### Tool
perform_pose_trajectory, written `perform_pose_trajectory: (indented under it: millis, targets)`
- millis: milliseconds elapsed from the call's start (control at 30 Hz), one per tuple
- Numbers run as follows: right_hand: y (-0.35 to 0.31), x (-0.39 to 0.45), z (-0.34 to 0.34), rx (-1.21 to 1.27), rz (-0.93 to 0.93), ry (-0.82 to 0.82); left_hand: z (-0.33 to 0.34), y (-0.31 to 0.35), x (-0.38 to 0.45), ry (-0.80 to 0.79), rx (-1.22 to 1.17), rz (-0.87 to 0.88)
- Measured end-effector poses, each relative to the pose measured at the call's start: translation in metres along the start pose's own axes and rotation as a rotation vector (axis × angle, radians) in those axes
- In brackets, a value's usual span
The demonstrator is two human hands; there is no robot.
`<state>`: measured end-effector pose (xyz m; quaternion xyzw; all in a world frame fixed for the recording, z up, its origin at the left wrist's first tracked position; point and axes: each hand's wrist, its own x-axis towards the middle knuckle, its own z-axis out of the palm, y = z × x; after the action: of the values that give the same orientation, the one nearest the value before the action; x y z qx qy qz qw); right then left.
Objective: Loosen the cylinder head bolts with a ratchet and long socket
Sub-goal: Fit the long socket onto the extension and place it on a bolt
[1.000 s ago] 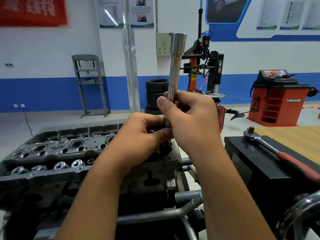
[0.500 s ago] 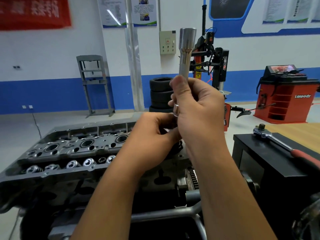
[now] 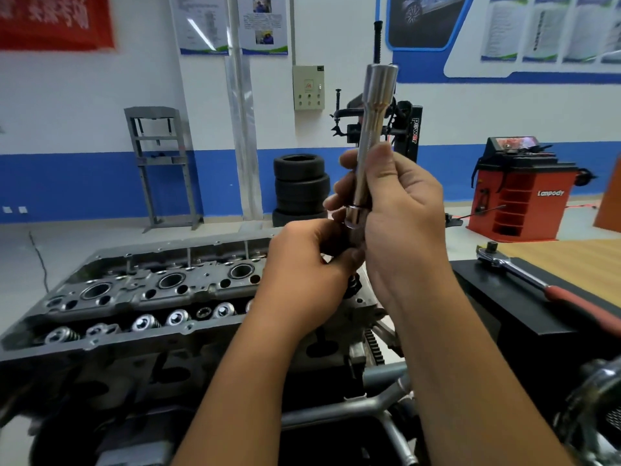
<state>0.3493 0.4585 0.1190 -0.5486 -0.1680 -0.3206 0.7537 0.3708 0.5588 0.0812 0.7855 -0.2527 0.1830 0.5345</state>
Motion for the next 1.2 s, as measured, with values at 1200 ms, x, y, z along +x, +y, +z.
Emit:
perform_pose_trajectory:
  millis: [1200]
  targets:
    - [-0.169,0.093,0.034,-1.657,-0.179,-0.955,-0.012,0.014,0.005,-0.088,-0.091,-0.023]
